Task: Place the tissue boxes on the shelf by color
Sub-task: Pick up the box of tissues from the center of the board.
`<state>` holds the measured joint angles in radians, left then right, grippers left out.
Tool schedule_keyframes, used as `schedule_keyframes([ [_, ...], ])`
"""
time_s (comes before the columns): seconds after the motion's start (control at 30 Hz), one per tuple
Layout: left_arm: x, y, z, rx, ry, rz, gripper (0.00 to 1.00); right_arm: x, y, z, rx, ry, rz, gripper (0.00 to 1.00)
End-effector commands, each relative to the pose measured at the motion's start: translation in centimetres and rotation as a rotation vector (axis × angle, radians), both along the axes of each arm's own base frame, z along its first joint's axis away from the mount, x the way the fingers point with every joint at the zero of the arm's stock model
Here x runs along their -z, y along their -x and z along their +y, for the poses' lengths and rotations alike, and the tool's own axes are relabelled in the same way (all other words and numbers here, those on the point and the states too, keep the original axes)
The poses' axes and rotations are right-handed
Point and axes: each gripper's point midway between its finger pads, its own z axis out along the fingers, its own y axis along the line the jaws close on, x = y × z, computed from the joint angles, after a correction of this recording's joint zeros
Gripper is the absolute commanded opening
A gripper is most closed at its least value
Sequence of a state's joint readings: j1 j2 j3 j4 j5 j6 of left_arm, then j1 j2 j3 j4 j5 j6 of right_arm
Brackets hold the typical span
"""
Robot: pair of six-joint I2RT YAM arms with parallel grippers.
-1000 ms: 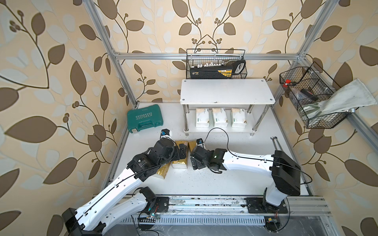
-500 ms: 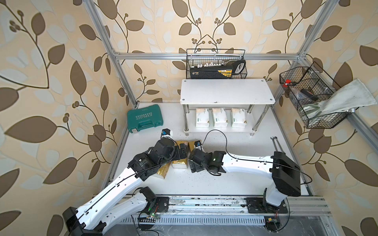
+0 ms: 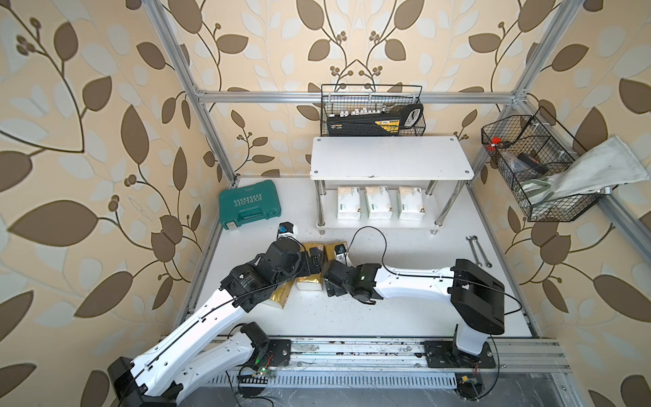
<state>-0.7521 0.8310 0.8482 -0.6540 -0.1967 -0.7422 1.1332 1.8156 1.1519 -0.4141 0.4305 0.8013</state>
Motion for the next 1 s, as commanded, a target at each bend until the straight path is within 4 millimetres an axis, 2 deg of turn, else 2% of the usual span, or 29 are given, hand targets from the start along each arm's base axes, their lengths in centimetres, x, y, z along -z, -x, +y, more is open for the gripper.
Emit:
schedule_keyframes([
  [0.0, -0.7, -0.2, -0.7, 0.011, 0.039, -0.011, 0.99, 1.7, 0.0, -0.7, 0.027, 0.038, -0.005, 0.99],
  [0.23, -0.7, -0.4, -1.0, 0.017, 0.039, -0.007, 0.99, 3.1, 0.0, -1.3, 0.03, 0.064, 0.003, 0.98],
  [0.37, -0.7, -0.5, -1.1, 0.022, 0.037, -0.006, 0.99, 2.8, 0.3, -1.4, 0.012, 0.052, 0.009, 0.87],
  [0.43, -0.9, -0.5, -1.1, 0.023, 0.037, -0.009, 0.99, 2.4, 0.6, -1.6, 0.001, 0.04, 0.009, 0.81],
  [0.53, -1.1, -0.6, -1.2, 0.024, 0.036, -0.013, 0.99, 1.6, 1.1, -2.1, -0.009, 0.027, 0.014, 0.77],
  [0.8, -2.7, -1.0, -1.6, 0.024, 0.05, -0.03, 0.99, -1.4, 2.8, -3.8, -0.038, -0.001, 0.018, 0.75],
  [0.97, -4.3, -1.2, -1.6, 0.014, 0.056, -0.031, 0.99, -4.3, 4.3, -4.9, -0.052, -0.04, 0.017, 0.74],
])
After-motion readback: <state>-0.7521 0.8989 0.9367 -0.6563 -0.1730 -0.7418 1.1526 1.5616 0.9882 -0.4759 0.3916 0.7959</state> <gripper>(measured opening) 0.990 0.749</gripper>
